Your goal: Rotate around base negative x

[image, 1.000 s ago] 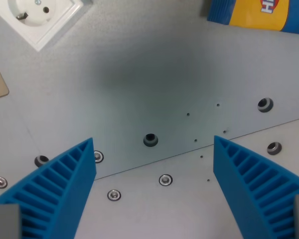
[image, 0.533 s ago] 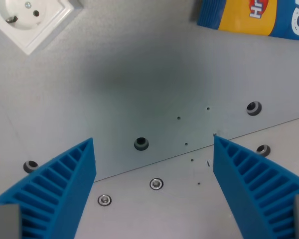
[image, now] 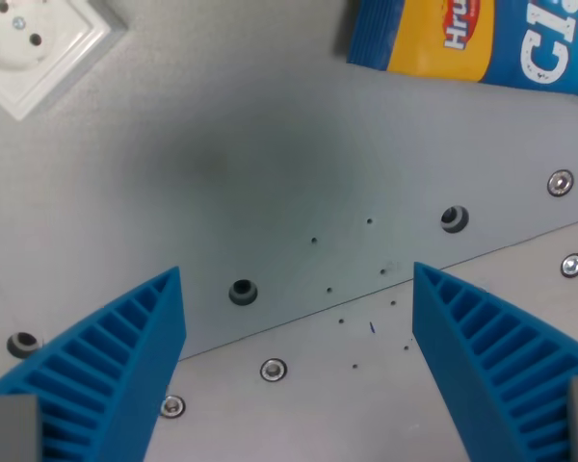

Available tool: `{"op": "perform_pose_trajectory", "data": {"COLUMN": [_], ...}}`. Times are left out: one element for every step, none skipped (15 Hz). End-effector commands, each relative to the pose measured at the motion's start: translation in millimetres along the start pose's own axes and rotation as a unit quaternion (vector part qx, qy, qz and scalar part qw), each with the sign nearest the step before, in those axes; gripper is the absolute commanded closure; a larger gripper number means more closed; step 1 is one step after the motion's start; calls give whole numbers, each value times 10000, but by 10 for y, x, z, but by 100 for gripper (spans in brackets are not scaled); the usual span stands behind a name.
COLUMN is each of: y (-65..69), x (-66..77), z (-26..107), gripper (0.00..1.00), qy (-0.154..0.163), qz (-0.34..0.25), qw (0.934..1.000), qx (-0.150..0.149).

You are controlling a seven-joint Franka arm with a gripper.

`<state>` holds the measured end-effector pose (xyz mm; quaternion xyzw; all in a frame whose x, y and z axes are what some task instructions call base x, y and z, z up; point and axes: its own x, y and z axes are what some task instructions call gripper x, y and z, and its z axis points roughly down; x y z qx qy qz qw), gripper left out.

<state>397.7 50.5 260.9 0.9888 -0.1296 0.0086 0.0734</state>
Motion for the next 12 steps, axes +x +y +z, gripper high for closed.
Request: {"op": "perform_pose_trajectory", "data": {"y": [-27,-27,-27,-27,-27,-27,-27,-27,-27,-27,-27,-27], "x": [2,2,2,2,2,2,2,2,2,2,2,2], "z": [-35,-35,-35,-35,-35,-35,-35,-35,-35,-35,-35,-35], "gripper": [0,0,0,0,0,0,0,0,0,0,0,0], "qy": [246,262,278,295,311,327,343,359,375,391,407,422], "qz": [113,112,112,111,111,110,109,108,108,107,105,104], "qw": [9931,9923,9914,9905,9896,9886,9876,9865,9854,9843,9831,9818], "qx": [-1144,-1208,-1272,-1336,-1400,-1464,-1528,-1592,-1655,-1719,-1783,-1846]}}
